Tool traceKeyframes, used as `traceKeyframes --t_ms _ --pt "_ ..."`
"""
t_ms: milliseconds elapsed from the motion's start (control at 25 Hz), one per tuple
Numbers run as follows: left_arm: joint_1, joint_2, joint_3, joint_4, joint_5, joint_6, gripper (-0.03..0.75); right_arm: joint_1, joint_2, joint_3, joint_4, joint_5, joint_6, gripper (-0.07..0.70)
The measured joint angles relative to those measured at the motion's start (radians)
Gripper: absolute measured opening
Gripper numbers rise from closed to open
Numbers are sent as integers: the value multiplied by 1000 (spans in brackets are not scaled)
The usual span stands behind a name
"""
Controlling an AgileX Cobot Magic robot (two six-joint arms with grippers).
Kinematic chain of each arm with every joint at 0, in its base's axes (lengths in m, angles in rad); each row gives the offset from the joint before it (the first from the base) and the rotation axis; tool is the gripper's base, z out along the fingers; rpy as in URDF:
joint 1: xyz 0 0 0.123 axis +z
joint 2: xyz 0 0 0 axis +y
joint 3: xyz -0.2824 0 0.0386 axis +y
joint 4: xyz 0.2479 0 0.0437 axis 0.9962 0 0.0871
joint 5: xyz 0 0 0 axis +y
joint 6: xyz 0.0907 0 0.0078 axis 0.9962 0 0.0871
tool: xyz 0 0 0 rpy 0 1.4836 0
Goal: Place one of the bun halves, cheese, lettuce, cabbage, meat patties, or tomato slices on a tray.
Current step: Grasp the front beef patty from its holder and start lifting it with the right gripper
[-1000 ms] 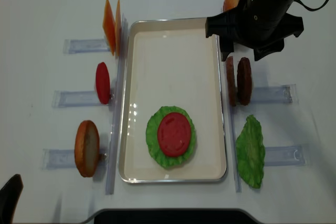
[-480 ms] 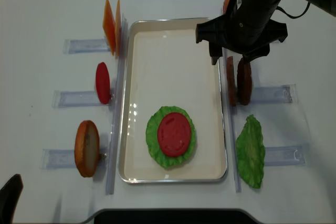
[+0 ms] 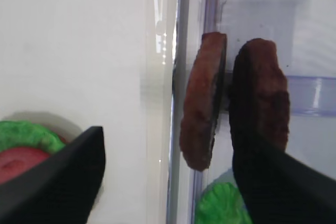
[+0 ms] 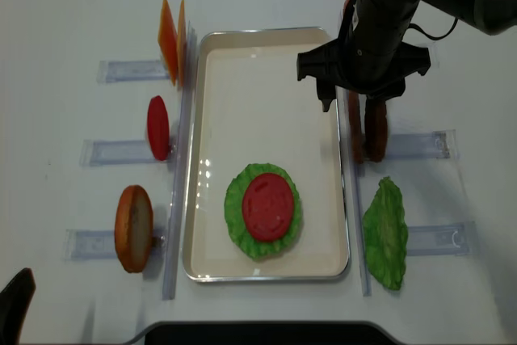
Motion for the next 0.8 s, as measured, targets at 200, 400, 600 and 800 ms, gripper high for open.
traceKeyframes --t_ms 200,400,600,800 --pt "0 0 0 0 0 0 692 0 22 0 -1 -4 0 486" --pt "0 0 0 0 0 0 692 0 38 0 -11 -16 0 486" --pt "0 0 0 0 0 0 692 0 63 0 -11 -19 0 486" --pt "0 0 0 0 0 0 692 0 84 0 -11 -21 0 486"
